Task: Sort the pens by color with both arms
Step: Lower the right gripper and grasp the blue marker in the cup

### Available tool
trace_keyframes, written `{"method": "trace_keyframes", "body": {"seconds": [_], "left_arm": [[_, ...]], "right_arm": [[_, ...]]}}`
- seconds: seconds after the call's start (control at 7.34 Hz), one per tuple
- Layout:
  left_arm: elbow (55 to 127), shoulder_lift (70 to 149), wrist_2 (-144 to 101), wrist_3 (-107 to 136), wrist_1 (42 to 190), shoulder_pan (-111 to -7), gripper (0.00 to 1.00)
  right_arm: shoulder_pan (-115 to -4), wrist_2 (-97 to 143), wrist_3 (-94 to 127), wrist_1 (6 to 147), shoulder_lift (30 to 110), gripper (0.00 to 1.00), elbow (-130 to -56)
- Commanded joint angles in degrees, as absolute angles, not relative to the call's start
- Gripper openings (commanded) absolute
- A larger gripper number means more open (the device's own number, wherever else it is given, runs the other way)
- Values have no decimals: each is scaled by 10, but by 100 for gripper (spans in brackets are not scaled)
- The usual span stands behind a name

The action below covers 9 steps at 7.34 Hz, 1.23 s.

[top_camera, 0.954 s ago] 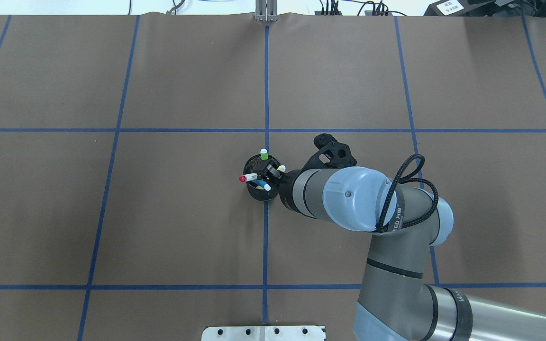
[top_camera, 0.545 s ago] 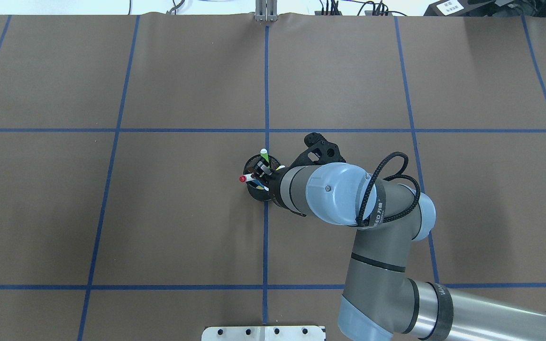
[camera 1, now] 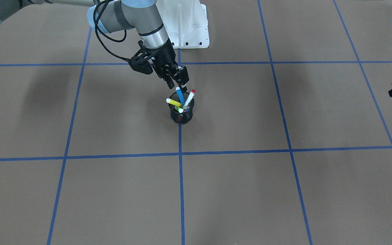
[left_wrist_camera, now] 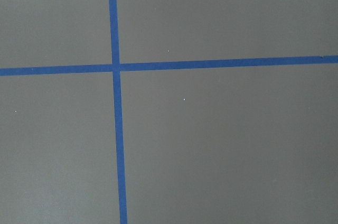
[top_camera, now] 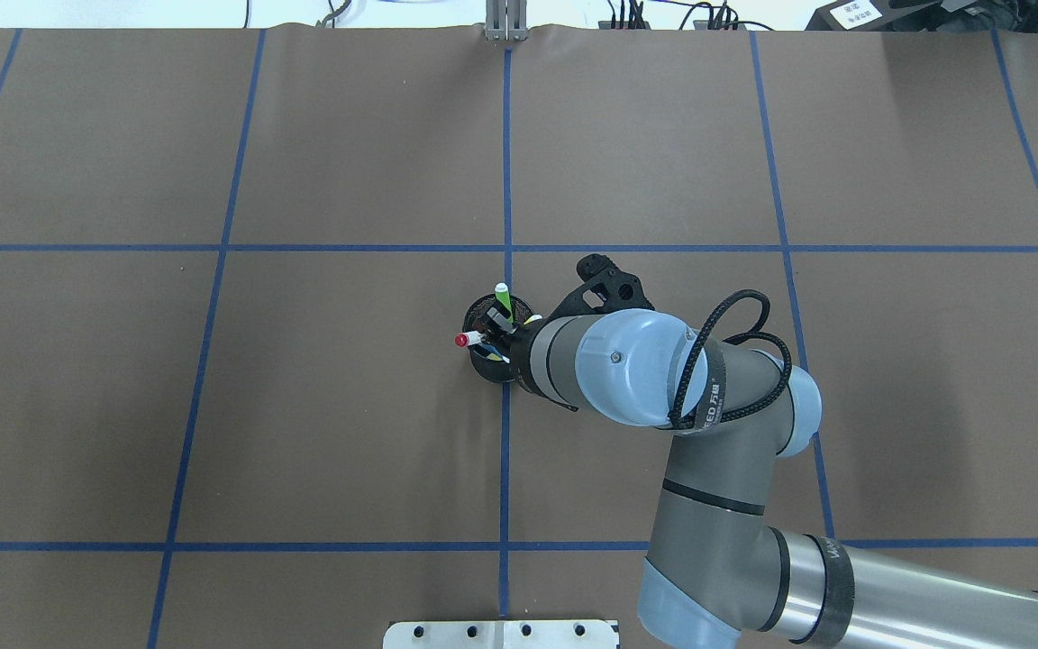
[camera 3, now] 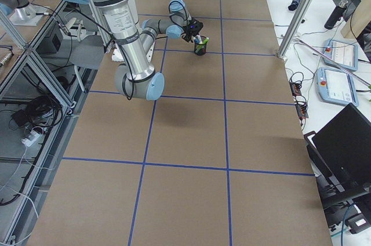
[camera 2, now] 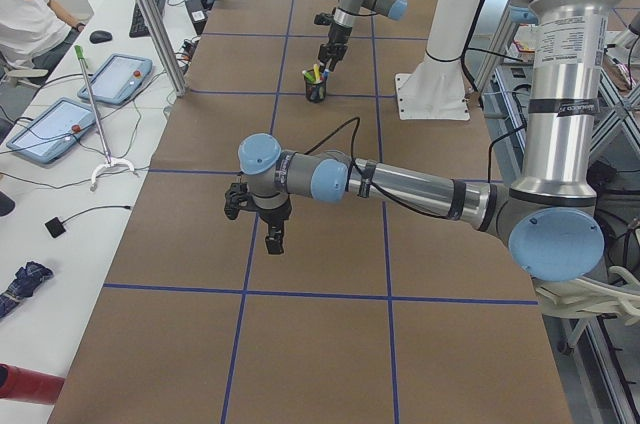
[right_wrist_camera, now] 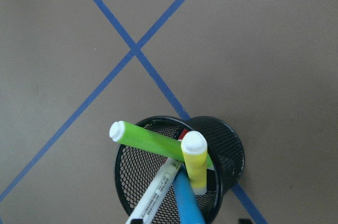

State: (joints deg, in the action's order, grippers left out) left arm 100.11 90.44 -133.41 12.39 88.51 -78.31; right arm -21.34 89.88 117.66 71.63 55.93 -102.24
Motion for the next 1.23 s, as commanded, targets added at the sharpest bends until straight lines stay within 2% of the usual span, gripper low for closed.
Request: {"method": "trace_keyframes", "body": {"seconds": [0.0, 0.27, 0.41, 0.82, 1.09], "left_arm": [[1001, 904, -1334, 124, 885, -783, 100], [1001, 904, -1333, 124, 885, -783, 100], [1001, 904, -1334, 124, 885, -783, 100], [1002, 904, -1334, 125, 885, -783, 100], [1002, 904, -1334, 125, 885, -783, 100]], "right_arm": [[-213, 899, 1177, 716, 559, 39, -1021], [-213, 899, 1177, 715, 559, 10, -1021], [-214, 899, 1177, 715, 559, 0, -1024], [-218, 927, 1174, 736, 567, 0, -1062], [-221, 944, 1172, 822, 564, 0, -1116]]}}
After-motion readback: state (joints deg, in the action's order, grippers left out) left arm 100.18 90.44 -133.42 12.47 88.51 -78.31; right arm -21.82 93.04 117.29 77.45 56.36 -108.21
